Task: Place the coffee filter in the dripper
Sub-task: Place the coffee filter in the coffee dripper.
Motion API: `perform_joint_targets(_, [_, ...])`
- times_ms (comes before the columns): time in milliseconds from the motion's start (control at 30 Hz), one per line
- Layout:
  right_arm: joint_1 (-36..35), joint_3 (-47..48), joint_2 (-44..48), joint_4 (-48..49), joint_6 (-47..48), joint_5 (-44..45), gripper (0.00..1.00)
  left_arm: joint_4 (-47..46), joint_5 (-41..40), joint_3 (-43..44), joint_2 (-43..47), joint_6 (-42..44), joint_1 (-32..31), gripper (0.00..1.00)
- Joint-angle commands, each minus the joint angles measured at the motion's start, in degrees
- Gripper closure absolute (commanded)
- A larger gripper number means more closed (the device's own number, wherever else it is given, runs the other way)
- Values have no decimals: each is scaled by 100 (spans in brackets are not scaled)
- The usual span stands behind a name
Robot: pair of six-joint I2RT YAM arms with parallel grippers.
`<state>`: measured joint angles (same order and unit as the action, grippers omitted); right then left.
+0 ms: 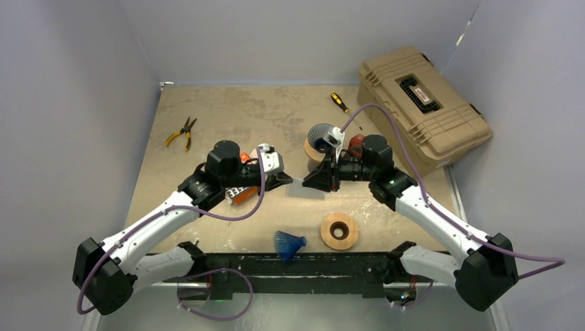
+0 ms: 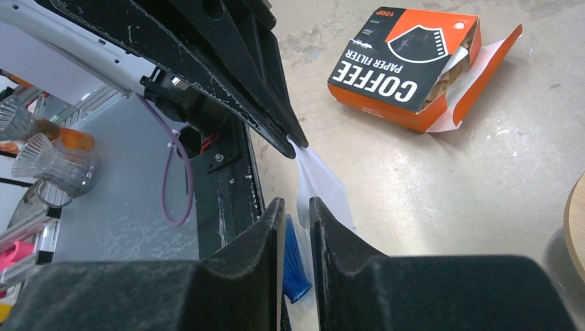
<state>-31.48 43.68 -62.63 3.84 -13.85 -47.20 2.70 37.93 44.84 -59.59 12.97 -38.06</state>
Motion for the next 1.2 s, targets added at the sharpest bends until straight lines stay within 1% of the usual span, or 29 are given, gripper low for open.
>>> perform_joint_targets(0, [-22, -10, -56, 288, -3, -136, 73, -351, 76, 44, 28, -183, -50, 100])
perform_joint_targets(67, [-23, -13, -107, 274, -4, -114, 67, -534, 68, 30, 10, -327, -49, 100])
perform_joint_targets(200, [-23, -39, -159, 213, -8, -1, 58, -713, 72, 25, -62, -551, -44, 100])
perform_joint_targets(333, [-24, -60, -208, 107, 4, 242, 43, -760, 106, 20, -80, -581, -49, 100])
perform_joint_targets(400, [-24, -70, -178, 66, 1, 280, 38, -679, 56, 16, -43, -526, -44, 100])
perform_joint_targets(533, [-17, -94, -24, -61, 3, 355, 35, -464, -114, 13, 53, -426, -48, 100])
perform_joint_targets(733, [-24, -286, 176, -45, 22, 260, 25, -448, -460, -67, 226, -434, -47, 100])
perform_joint_targets(867, [-20, -409, 216, -59, -3, 257, 25, -525, -602, -104, 317, -489, -45, 100])
perform_joint_targets(1000, [-23, -470, 228, -112, -95, 458, 25, -609, -768, -178, 455, -530, -49, 100])
perform_joint_targets(1067, [-4, -546, 281, -5, -225, 476, 21, -614, -898, -199, 523, -540, -47, 100])
perform_joint_targets(1167, [15, -700, 404, 345, -659, 472, 16, -640, -1047, -244, 636, -540, -48, 100])
